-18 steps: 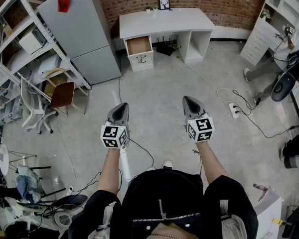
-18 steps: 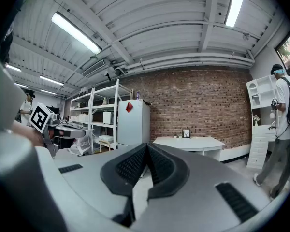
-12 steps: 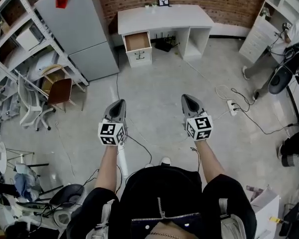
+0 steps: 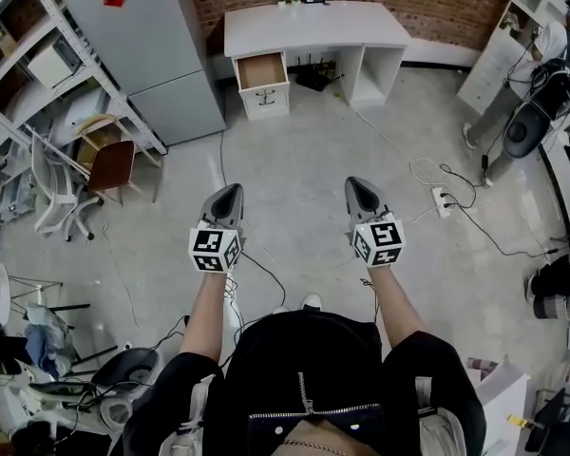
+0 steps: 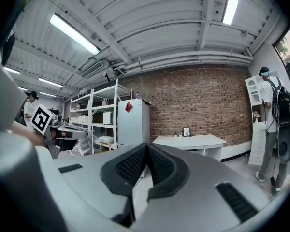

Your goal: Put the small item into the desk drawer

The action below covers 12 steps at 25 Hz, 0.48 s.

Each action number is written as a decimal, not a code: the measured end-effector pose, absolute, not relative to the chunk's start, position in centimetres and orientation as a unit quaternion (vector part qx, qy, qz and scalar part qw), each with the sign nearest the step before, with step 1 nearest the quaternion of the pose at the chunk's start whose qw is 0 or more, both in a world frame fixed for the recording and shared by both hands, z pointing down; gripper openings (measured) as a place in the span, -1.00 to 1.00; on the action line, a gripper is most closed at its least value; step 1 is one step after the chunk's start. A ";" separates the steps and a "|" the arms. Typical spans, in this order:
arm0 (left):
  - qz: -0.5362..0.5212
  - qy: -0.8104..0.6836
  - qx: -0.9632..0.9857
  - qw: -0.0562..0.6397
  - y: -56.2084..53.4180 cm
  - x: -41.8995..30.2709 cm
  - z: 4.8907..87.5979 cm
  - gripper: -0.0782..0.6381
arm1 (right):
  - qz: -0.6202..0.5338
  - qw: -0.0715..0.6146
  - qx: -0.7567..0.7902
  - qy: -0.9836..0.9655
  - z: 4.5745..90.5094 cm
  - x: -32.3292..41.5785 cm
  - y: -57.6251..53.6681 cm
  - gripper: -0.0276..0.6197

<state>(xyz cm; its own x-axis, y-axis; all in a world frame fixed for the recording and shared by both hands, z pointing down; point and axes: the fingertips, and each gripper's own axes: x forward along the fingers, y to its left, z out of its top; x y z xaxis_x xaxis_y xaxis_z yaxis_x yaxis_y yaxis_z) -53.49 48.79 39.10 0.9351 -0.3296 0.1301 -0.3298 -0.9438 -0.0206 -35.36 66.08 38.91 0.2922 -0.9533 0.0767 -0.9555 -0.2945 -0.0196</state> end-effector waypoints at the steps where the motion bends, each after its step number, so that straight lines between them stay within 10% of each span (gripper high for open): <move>1: 0.068 -0.167 0.984 0.001 48.9 -53.2 39.2 -0.72 | 0.038 0.012 0.803 -0.595 39.0 -35.2 66.1 -0.90; 12: 0.074 -0.173 0.982 0.004 50.3 -50.3 39.8 -0.72 | 0.041 0.007 0.794 -0.607 39.3 -32.7 66.2 -0.90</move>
<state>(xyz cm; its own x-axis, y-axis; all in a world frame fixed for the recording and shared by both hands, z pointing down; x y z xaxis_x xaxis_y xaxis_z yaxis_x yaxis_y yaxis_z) -50.27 50.27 39.75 0.9287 -0.3402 0.1475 -0.3413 -0.9398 -0.0185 -32.66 66.21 39.26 0.2601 -0.9629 0.0723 -0.9639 -0.2633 -0.0387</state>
